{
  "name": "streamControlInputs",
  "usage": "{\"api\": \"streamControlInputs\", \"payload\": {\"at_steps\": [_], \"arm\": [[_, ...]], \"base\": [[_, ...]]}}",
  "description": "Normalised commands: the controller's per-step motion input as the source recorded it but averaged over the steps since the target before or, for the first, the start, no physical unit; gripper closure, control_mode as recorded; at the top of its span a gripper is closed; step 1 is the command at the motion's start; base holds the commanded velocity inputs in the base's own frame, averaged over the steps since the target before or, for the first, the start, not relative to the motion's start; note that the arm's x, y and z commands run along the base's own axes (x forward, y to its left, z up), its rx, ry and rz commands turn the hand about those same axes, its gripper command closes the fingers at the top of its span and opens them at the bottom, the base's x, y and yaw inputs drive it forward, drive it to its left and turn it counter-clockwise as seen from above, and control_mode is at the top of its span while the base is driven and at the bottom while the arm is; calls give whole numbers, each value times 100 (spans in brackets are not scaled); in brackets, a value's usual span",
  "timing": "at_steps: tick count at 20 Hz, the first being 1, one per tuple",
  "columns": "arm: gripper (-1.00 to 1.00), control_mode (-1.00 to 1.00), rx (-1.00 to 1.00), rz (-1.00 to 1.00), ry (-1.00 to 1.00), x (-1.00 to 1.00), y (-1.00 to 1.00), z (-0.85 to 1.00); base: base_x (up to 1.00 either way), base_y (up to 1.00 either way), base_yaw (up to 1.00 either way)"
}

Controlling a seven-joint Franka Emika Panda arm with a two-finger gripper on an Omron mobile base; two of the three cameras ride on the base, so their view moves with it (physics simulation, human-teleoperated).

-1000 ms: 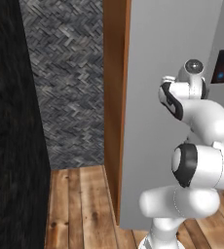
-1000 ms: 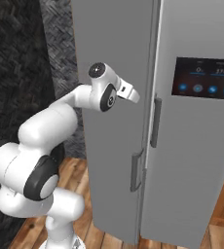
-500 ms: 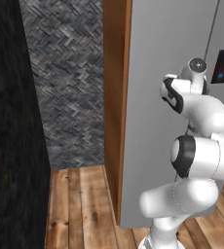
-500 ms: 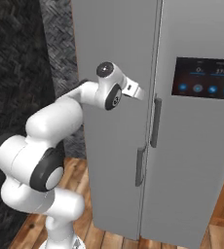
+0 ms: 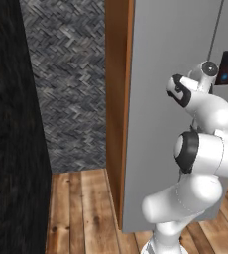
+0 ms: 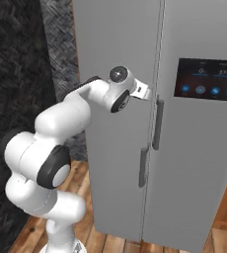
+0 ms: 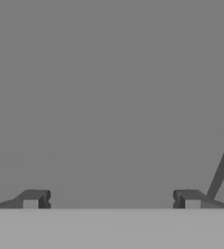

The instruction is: Take the bottled waters from the counter and place them in the freezer to freeze. Close the freezer door after placing the bottles.

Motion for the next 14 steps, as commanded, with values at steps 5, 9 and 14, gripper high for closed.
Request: {"api": "streamControlInputs", "payload": {"at_steps": [5,9,14], "arm": [[-100,-100,0,6,-3,23,0,0],[-100,-100,0,6,-1,27,0,0],[-100,-100,0,3,0,24,0,0]], "base": [[0,0,0],[0,0,0],[0,0,0]]}}
